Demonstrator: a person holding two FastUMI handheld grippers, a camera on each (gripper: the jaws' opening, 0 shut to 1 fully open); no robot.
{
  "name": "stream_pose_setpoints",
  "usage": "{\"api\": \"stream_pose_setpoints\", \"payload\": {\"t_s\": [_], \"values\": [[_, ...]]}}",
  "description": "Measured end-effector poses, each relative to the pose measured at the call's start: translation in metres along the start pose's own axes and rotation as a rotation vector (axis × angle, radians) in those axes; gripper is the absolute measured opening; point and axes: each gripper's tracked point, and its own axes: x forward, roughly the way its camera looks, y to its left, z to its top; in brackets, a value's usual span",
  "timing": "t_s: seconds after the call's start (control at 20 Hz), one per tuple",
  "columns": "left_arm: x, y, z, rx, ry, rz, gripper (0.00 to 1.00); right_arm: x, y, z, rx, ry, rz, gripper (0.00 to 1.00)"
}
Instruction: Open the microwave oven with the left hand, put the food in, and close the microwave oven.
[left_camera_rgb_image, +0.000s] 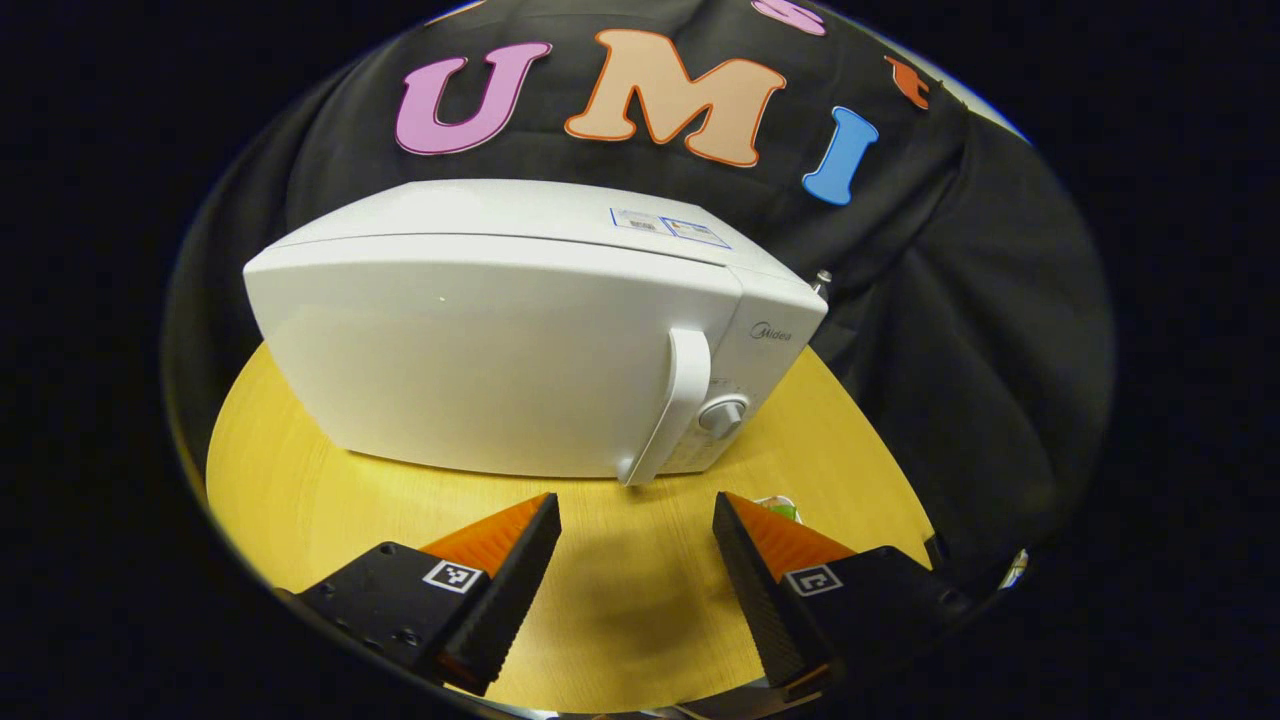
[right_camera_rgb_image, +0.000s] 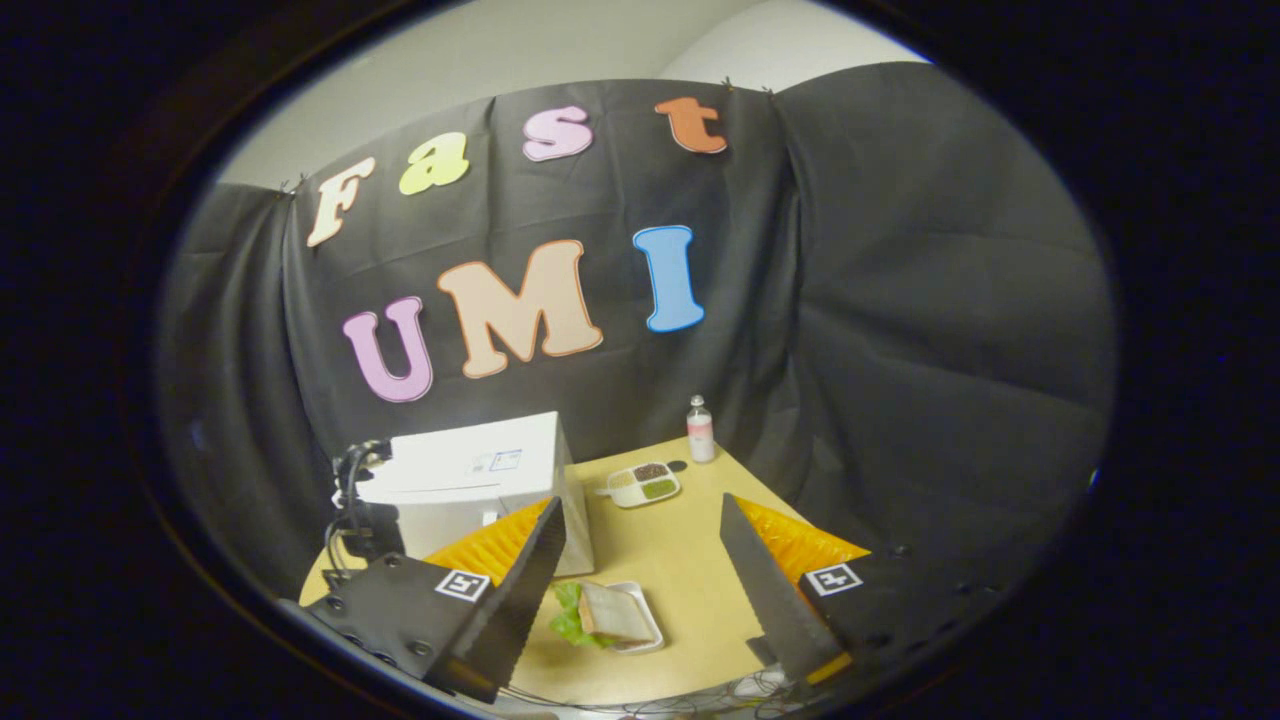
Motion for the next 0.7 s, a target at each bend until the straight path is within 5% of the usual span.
{"api": "stream_pose_setpoints", "payload": {"t_s": [0.35,0.4,0.65,0.7], "values": [[0.046,-0.008,0.003,0.017,0.038,0.029,0.78,0.011,-0.015,0.000,-0.006,0.006,0.006,0.92],[0.053,-0.008,0.002,0.021,0.045,0.039,0.83,0.013,-0.019,0.001,-0.005,0.005,0.005,0.92],[0.072,-0.002,-0.003,0.016,0.095,0.083,0.59,0.022,-0.033,-0.002,0.007,0.026,0.008,0.98],[0.075,-0.003,-0.002,0.013,0.098,0.084,0.55,0.022,-0.036,-0.002,0.007,0.030,0.009,0.92]]}}
